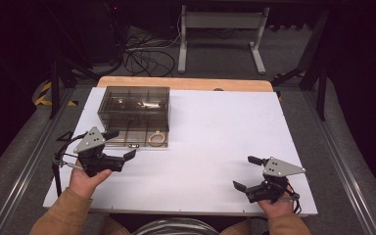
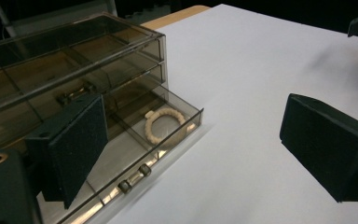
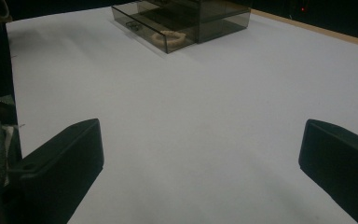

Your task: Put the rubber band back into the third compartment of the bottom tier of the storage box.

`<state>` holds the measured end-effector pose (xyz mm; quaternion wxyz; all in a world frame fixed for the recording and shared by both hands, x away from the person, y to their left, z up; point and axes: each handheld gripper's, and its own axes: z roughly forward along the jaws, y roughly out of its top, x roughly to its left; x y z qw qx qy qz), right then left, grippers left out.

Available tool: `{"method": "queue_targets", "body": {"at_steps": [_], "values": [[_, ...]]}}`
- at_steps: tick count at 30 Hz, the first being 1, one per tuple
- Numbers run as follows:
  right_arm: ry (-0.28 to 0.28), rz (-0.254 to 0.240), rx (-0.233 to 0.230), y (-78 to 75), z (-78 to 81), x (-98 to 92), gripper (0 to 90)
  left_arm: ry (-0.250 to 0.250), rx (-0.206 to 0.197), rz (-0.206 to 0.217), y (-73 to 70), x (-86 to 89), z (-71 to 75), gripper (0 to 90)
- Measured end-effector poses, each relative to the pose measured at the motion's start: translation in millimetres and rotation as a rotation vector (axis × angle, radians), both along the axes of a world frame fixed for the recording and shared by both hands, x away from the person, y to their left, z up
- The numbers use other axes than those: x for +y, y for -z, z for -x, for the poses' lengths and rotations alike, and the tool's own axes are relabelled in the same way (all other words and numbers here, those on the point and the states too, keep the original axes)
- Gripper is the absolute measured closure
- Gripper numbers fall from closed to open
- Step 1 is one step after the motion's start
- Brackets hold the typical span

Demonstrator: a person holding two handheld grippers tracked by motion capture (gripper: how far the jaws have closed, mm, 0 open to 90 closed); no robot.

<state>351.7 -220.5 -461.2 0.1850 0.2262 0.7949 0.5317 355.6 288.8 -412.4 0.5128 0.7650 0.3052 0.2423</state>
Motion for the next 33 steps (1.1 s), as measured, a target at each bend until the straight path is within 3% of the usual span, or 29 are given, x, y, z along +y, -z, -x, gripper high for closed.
{"method": "queue_targets", "body": {"at_steps": [6, 12, 16, 19, 22, 29, 33], "values": [[0.0, 0.0, 0.002, 0.1, -0.2, 0.2, 0.2, -0.014, -0.019, 0.011, 15.1, 9.6, 7.2, 7.9], [0.003, -0.001, 0.0, -0.1, -0.2, -0.3, 0.2, -0.037, -0.036, -0.006, 29.7, 17.8, 15.9, 8.1], [0.001, -0.002, 0.001, -0.1, -0.1, -0.2, 0.2, -0.037, -0.05, 0.007, 40.5, 23.9, 21.1, 7.8], [0.001, -0.003, -0.001, -0.3, 0.1, -0.5, 0.2, -0.049, -0.045, 0.042, 47.3, 29.8, 24.8, 7.3], [0.0, -0.002, -0.001, -0.3, 0.1, -0.4, 0.2, -0.071, -0.072, 0.036, 51.6, 33.4, 30.5, 7.4], [-0.002, 0.0, 0.0, -0.1, 0.2, -0.3, 0.2, -0.074, -0.035, 0.077, 56.1, 39.0, 32.2, 6.2], [-0.001, 0.0, 0.0, -0.1, 0.2, -0.6, 0.2, -0.074, -0.037, 0.084, 55.9, 40.4, 32.2, 6.2]]}}
